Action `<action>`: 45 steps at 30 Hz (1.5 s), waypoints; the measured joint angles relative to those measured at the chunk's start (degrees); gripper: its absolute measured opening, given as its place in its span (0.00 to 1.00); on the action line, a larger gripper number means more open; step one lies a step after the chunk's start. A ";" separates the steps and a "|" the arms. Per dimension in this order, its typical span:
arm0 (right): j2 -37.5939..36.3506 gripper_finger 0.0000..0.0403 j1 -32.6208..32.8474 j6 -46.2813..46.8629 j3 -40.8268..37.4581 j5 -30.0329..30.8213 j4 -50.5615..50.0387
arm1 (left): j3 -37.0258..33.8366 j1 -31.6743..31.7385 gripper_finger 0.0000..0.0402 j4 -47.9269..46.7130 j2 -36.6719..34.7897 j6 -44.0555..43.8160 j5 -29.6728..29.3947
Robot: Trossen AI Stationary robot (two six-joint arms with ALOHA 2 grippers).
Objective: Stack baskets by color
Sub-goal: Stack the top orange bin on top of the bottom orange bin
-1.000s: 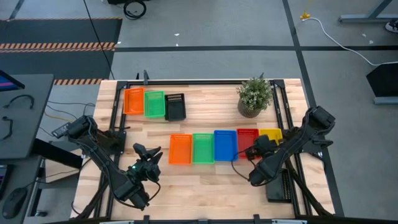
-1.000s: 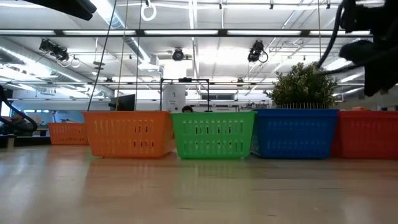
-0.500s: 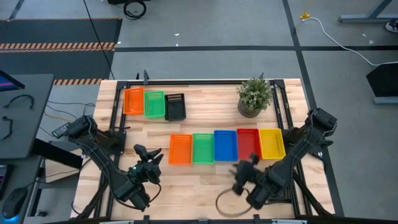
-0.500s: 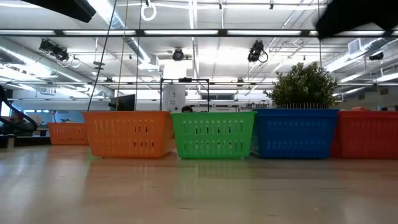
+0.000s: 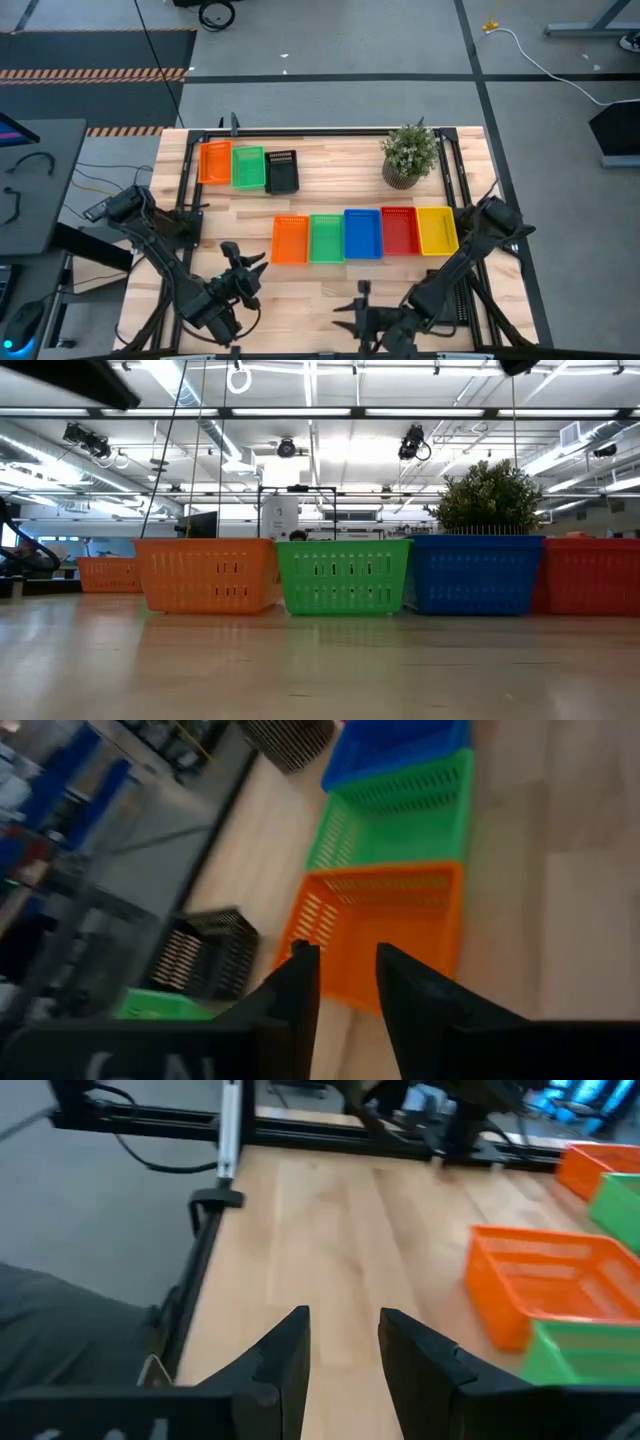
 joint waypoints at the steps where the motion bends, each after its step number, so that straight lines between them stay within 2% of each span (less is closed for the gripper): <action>1: 0.95 0.31 -0.38 -0.89 0.00 -0.92 2.06 | -1.66 -0.02 0.24 2.21 -0.84 0.09 1.20; 4: 3.33 0.31 -1.48 -4.49 0.00 -2.36 6.75 | -8.65 0.97 0.16 11.55 -4.59 1.62 3.98; 8: 3.32 0.31 -2.72 -8.21 -0.04 -5.38 8.85 | -19.36 4.66 0.04 27.01 -13.14 9.69 7.61; 10: 2.26 0.31 -3.17 -10.12 -1.26 -5.85 9.40 | -23.98 8.33 0.02 33.20 -18.74 14.95 9.54; 13: -0.50 0.31 -4.37 -11.27 -6.30 -6.55 12.81 | -28.70 16.18 0.04 39.75 -27.20 23.85 11.03; 16: -4.74 0.30 -6.22 -11.58 -13.76 -7.20 19.99 | -29.33 26.34 0.10 41.23 -34.38 32.52 15.45; 19: -10.02 0.29 -8.23 -13.48 -20.81 -5.11 27.60 | -27.52 37.47 0.15 40.92 -38.75 41.17 22.17; 21: -13.32 0.29 -9.40 -14.24 -24.54 -0.84 30.64 | -25.71 45.15 0.19 38.82 -39.98 46.65 28.39; 24: -17.99 0.29 -10.45 -10.80 -28.61 5.87 33.00 | -23.03 56.97 0.26 30.05 -39.53 51.16 36.44; 28: -21.98 0.29 -9.96 -5.21 -31.74 4.99 32.97 | -22.07 71.94 0.36 18.70 -37.57 55.46 42.63; 32: -22.02 0.29 -7.41 -4.47 -32.49 3.62 32.91 | -22.33 82.22 0.46 11.17 -35.73 60.13 46.63; 38: -18.77 0.29 -4.70 -2.80 -32.46 4.52 33.39 | -22.33 88.23 0.54 9.68 -30.81 67.22 46.65; 41: -17.12 0.29 -4.01 -0.95 -32.46 5.27 33.34 | -22.33 88.79 0.54 9.20 -26.04 71.75 46.64; 45: -15.45 0.29 -3.60 0.18 -32.48 5.40 34.23 | -22.35 89.29 0.52 8.44 -19.03 73.67 44.94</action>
